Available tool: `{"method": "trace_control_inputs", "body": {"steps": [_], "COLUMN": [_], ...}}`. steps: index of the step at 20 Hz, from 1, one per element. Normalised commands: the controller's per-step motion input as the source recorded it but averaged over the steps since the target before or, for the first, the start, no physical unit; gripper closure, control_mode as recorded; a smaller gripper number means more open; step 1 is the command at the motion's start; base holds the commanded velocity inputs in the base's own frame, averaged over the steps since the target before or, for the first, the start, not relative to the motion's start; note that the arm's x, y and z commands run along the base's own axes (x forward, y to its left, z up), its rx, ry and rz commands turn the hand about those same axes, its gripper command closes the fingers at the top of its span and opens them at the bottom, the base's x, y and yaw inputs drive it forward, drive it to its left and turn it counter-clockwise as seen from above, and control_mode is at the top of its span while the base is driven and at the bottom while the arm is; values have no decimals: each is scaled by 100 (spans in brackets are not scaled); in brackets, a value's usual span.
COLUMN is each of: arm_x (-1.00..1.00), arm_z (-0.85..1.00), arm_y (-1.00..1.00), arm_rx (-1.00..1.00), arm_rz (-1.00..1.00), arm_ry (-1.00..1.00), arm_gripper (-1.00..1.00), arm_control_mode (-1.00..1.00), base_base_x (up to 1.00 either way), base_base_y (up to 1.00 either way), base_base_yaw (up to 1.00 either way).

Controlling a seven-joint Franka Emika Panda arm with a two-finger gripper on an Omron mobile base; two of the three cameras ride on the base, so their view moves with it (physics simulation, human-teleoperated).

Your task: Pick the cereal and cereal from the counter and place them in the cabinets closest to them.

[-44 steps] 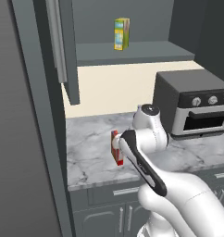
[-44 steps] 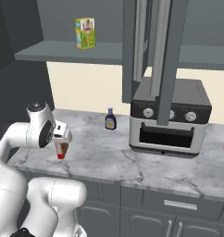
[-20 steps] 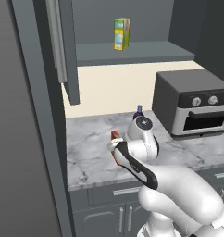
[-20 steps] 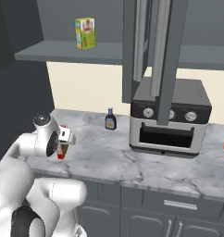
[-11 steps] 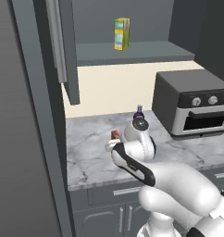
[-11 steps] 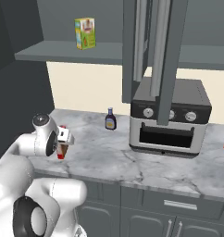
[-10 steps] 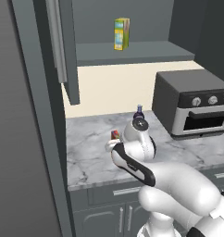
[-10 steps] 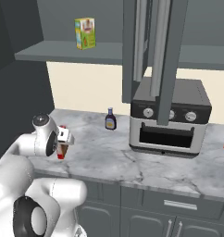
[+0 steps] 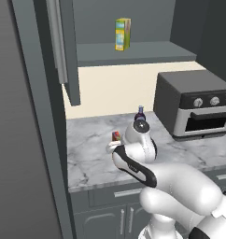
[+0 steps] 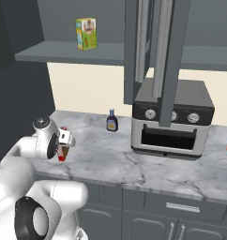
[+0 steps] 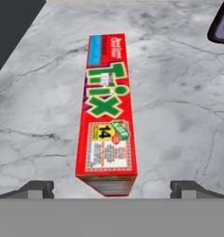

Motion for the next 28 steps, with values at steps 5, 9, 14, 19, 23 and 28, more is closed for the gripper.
{"method": "trace_control_inputs", "body": {"steps": [5, 9, 14, 19, 23, 28], "arm_x": [12, 8, 7, 10, 1, 1], "arm_z": [-12, -10, -9, -7, -6, -2], "arm_y": [0, 0, 0, 2, 1, 4], "arm_rx": [0, 0, 0, 0, 0, 0], "arm_rz": [0, 0, 0, 0, 0, 0], "arm_ry": [0, 0, 0, 0, 0, 0], "arm_gripper": [-100, -100, -100, -100, -100, 100], "arm_control_mode": [-100, -100, -100, -100, -100, -100], "base_base_x": [0, 0, 0, 0, 0, 0], "base_base_y": [0, 0, 0, 0, 0, 0], "base_base_yaw": [0, 0, 0, 0, 0, 0]}}
